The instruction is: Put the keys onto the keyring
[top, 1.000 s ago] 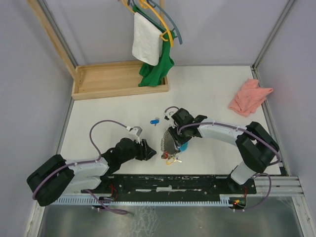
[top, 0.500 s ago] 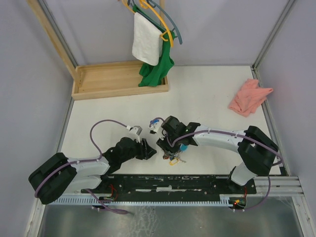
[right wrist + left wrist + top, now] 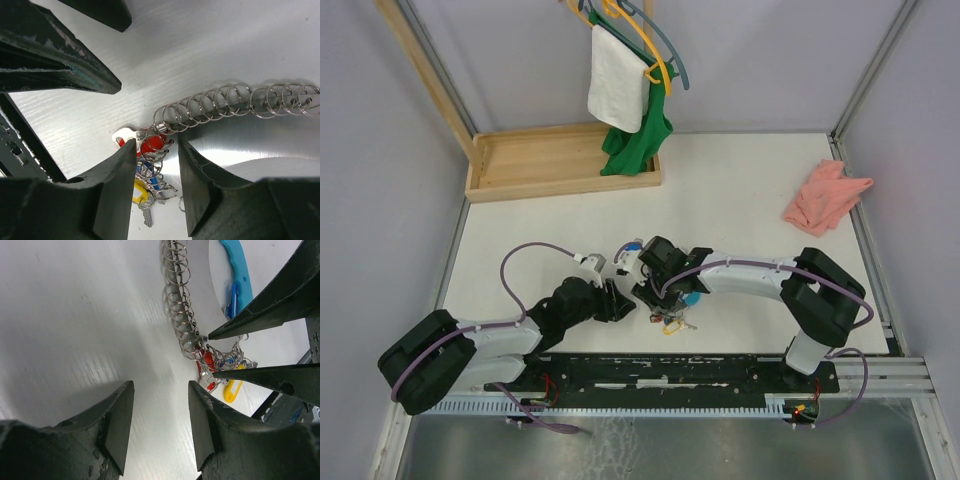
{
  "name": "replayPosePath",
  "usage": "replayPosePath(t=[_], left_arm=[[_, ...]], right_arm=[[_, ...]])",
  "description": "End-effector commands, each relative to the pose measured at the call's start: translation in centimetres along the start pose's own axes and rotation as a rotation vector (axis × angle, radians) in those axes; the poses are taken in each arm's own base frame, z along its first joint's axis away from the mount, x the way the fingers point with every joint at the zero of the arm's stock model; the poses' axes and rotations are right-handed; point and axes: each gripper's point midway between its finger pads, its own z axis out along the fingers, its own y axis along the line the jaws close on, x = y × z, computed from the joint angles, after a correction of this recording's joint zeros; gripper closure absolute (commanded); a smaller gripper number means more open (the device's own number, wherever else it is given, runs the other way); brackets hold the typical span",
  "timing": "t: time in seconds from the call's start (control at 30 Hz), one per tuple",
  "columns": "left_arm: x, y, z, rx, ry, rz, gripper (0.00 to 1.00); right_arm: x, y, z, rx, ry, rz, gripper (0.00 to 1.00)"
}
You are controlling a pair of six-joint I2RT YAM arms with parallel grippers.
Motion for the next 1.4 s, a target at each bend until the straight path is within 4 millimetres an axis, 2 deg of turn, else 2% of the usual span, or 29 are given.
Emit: replayPosePath(t=[0.0,0.37,0.53,0.63,0.87,1.0,1.23,1.37], left_arm=[[-0.6,-0.7,-0.1,0.034,-0.026,-0.018,0.46],[-1.5,-1.7,-0.4,0.088,-0.061,0.033,0.46],[-1.9,-2.5,-0.6,0.137,-0.081,0.092,0.45],[-2.4,-2.8,-0.6,0.158,-0.105,0.146,0.45],[-3.7,-3.6,-0.4,0.173,-0.14,0.218,0.45],[-3.5,-3.7,-0.3,0.182,-0.129,0.224,0.45],[-3.7,-3.1,-0.5,0.153,-0.141,0.213,0.45],[-3.6,-2.9,-0.6,0.14,-0.138,0.216,0.45]], right_arm=[[-2.1,-0.8,0.0,0.037,-0.038,-0.032,0.55],[-1.9,-2.1,-0.4,0.112,-0.032,-0.016,0.8],[-2.8,-2.5,-1.4,0.14,-0.069,-0.009,0.95],[-3.2,-3.2,-2.3,0.165,-0.093,-0.002,0.99],[-4.2,-3.9,-3.9,0.182,-0.123,0.006,0.99],[-3.2,-4.7,-3.8,0.206,-0.08,0.022,0.99],[-2.2,-2.3,-3.5,0.082,-0.062,-0.058,0.7],[-1.7,-1.8,-2.9,0.06,-0.04,-0.101,0.64]])
